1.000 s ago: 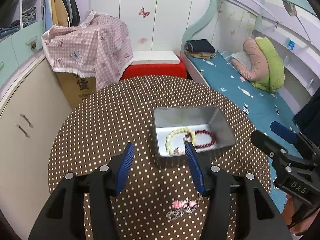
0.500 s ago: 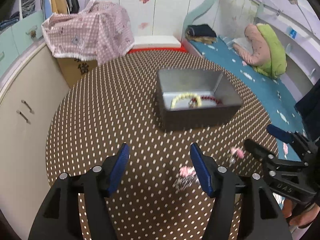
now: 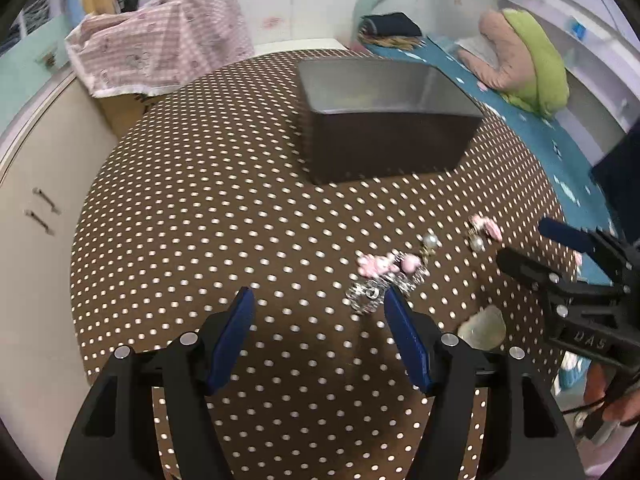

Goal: Organize jewelry
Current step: 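Lower the left tool onto the silver chain charm and close it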

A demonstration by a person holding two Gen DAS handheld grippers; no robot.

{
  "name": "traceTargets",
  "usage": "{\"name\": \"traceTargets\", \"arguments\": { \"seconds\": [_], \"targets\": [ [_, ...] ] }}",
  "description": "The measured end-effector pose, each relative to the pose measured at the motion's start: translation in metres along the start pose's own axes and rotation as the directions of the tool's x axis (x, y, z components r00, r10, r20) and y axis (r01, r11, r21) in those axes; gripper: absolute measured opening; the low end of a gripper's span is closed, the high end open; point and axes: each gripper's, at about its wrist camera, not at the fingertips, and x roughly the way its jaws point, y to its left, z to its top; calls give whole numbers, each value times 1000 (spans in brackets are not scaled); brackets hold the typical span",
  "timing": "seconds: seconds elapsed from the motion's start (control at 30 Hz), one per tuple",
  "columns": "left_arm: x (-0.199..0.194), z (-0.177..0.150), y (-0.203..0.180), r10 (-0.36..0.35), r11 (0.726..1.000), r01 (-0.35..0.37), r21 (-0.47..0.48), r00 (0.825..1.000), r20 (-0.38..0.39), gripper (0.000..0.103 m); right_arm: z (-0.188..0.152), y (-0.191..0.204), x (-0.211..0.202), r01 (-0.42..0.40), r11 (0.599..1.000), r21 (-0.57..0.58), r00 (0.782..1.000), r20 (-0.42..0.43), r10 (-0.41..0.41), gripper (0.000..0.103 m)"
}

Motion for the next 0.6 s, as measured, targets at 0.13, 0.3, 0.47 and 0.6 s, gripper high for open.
{"name": "traceTargets", "arguments": {
  "seconds": [0.13,0.3,0.47,0.6],
  "targets": [
    [8,-3,-17,27,998,-27,62,1000,3,64,-5,-5,1,-3,1000,14,1000,-5,3,78],
    [20,-5,-30,25,997,-24,71,1000,-16,50,-6,-9,3,-7,1000,19,1000,-11,8,78],
    [20,-5,-43,12,996,-11,91,1000,-13,10,-6,-18,9,-12,999,37,1000,-25,13,78],
    [18,-1,-40,-25,998,26,65,999,-26,7,-9,-17,6,-58,998,41,998,-20,58,78]
  ]
}}
